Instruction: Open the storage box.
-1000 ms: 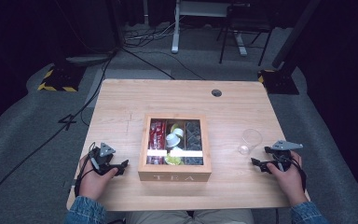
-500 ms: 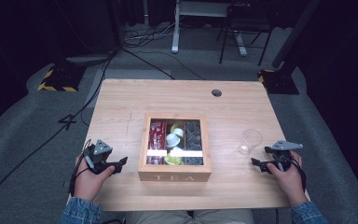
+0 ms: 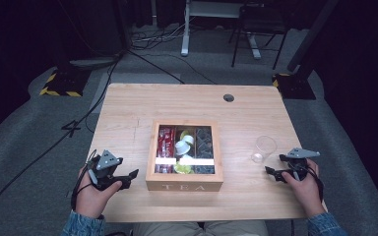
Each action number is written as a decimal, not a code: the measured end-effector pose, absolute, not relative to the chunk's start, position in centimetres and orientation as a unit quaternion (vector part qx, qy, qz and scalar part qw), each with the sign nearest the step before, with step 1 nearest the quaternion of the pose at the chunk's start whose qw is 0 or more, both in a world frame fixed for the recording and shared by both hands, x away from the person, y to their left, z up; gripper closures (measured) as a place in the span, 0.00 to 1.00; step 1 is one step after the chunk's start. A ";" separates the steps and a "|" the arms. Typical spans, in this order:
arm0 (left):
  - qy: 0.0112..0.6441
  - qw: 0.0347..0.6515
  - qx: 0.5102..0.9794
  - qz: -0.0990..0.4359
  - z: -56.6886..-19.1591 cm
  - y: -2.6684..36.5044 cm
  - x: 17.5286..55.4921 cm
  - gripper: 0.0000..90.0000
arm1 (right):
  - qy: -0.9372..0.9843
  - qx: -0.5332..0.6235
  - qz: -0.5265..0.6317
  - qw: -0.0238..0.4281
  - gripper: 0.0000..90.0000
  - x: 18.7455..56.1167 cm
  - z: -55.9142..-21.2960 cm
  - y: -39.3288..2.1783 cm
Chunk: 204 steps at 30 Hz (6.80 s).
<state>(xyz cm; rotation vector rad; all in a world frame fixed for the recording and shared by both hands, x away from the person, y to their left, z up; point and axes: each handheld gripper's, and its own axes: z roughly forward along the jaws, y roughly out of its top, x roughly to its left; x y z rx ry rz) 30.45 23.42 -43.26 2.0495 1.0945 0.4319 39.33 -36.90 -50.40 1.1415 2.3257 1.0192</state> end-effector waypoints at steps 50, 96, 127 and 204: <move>0.327 0.377 0.859 0.115 -44.3 20.3 28.9 0.75 | 0.819 0.409 0.359 0.180 0.17 39.0 -50.3 -36.8; 0.309 0.443 0.831 0.132 -40.7 21.3 29.4 0.88 | 0.858 0.225 0.439 0.146 0.26 34.1 -41.1 -23.5; 0.312 0.466 0.818 0.131 -41.1 21.1 29.7 0.75 | 0.856 0.152 0.437 0.232 0.41 34.8 -39.9 -20.6; 0.383 0.444 0.793 0.163 -43.7 23.7 30.9 0.38 | 0.785 0.232 0.486 0.305 0.50 51.7 -29.7 -15.4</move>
